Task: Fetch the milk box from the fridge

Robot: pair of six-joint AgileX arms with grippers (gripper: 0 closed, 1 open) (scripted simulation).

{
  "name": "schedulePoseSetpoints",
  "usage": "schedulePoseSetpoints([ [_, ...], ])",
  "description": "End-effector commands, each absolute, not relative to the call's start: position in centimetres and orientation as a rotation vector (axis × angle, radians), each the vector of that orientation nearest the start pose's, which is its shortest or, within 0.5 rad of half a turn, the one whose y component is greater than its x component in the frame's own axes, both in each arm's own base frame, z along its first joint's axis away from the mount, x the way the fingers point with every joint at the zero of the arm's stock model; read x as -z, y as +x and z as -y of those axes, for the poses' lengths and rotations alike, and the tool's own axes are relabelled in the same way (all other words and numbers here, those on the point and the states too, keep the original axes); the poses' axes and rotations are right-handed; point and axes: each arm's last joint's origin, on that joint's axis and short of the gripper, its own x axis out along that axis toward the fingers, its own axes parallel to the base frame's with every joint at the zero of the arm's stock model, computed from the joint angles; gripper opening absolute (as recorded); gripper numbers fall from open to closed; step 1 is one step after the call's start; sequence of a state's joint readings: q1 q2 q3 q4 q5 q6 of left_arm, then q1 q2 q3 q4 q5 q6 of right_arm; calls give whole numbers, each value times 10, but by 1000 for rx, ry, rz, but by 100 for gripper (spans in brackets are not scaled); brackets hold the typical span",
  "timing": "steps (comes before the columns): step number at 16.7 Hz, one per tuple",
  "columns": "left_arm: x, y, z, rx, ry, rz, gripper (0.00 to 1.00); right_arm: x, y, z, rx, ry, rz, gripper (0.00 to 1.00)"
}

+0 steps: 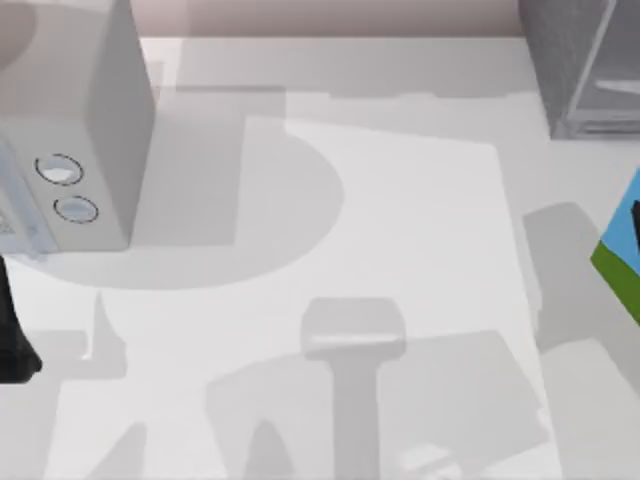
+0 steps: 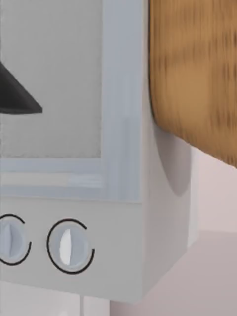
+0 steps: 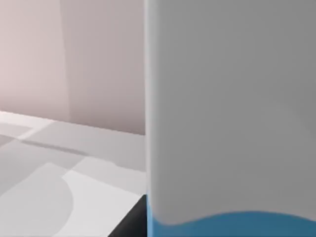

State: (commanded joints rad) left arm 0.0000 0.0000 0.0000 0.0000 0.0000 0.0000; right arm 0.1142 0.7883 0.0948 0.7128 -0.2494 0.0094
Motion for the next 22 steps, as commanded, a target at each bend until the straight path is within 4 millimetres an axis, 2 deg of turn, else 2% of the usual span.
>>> schedulePoseSetpoints([
  [4,-160,106,1,0,0,0,100,-153,191,-43,-538,12,-50,0],
  [9,-160,106,1,0,0,0,100,-130,212,-62,-703,12,-39,0],
  [13,-160,106,1,0,0,0,100,-126,218,-69,-762,1,-1,0],
  [19,-160,106,1,0,0,0,100,-125,218,-68,-757,3,-5,0],
  [22,-160,106,1,0,0,0,100,-120,226,-74,-756,1,-7,0],
])
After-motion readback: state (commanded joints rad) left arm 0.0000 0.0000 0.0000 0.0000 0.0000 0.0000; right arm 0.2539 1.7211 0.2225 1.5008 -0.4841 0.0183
